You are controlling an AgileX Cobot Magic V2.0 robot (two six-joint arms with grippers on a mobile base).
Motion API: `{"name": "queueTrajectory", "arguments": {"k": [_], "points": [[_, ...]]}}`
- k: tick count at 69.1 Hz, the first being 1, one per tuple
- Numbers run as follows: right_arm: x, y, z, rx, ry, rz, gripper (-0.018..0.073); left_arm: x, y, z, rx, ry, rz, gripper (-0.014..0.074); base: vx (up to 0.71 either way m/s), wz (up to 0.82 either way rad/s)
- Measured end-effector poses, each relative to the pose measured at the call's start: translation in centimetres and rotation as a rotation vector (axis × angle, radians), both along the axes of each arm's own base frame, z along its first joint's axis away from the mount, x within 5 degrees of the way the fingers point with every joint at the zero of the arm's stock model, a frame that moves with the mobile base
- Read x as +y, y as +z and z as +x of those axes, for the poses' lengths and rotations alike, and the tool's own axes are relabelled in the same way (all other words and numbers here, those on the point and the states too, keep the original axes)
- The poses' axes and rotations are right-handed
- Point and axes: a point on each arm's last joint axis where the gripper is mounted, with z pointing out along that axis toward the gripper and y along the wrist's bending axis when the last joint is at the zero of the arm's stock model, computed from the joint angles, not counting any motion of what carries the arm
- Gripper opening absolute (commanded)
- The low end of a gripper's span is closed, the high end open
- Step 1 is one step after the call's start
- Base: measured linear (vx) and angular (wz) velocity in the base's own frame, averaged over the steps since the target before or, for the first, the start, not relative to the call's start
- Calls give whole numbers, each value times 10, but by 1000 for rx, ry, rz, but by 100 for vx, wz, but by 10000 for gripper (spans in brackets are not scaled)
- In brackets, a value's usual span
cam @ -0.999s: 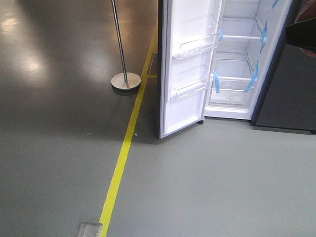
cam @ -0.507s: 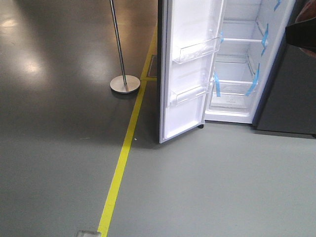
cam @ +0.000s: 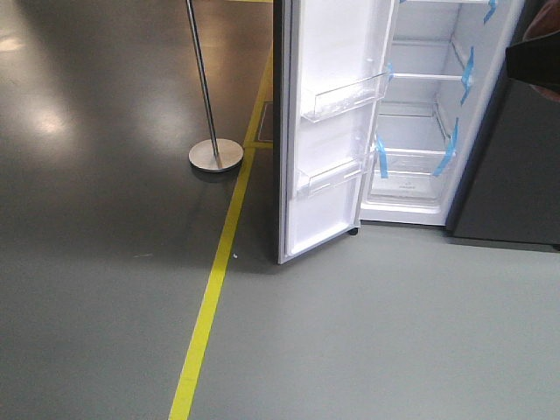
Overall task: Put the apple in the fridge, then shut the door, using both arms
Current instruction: 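Approach the open refrigerator door with the apple in the right gripper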
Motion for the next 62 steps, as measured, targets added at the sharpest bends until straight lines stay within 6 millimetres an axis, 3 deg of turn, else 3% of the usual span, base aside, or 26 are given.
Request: {"name": "queueTrajectory", "arguments": {"k": [62], "points": [[0, 0, 0, 0, 0, 0, 76, 0, 0, 0, 0, 0, 0, -8, 6, -2]]}}
